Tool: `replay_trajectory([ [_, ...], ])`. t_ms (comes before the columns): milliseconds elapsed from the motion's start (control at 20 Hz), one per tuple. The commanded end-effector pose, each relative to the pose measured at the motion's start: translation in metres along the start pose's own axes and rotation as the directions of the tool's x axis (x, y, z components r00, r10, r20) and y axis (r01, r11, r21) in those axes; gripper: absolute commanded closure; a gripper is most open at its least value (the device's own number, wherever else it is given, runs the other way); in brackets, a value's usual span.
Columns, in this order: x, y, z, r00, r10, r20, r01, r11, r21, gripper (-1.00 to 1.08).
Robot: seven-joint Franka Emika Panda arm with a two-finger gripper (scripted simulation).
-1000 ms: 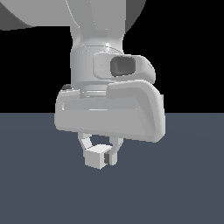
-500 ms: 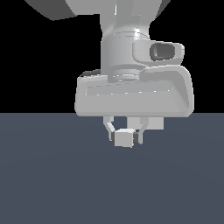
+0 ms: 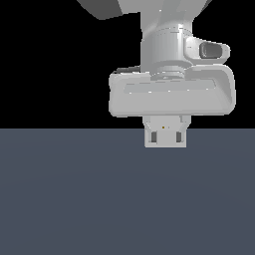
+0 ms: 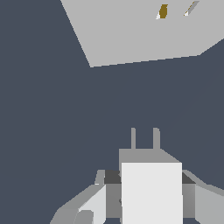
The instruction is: Plug the charger into the wall socket.
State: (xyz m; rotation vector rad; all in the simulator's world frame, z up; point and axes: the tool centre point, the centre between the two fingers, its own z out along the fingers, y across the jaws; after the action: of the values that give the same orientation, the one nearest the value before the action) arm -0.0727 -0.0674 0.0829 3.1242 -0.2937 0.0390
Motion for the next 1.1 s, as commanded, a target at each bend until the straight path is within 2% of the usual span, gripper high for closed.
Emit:
replay_trajectory([
  [0, 0.007, 0.006, -0.005, 0.999, -0.036, 0.000, 0.036, 0.999, 0.001, 1.08],
  [450, 0.023, 0.018, -0.016, 0.994, -0.107, 0.001, 0.107, 0.994, 0.004, 1.08],
  [1050, 0.025, 0.018, -0.017, 0.994, -0.111, 0.001, 0.111, 0.994, 0.004, 1.08],
])
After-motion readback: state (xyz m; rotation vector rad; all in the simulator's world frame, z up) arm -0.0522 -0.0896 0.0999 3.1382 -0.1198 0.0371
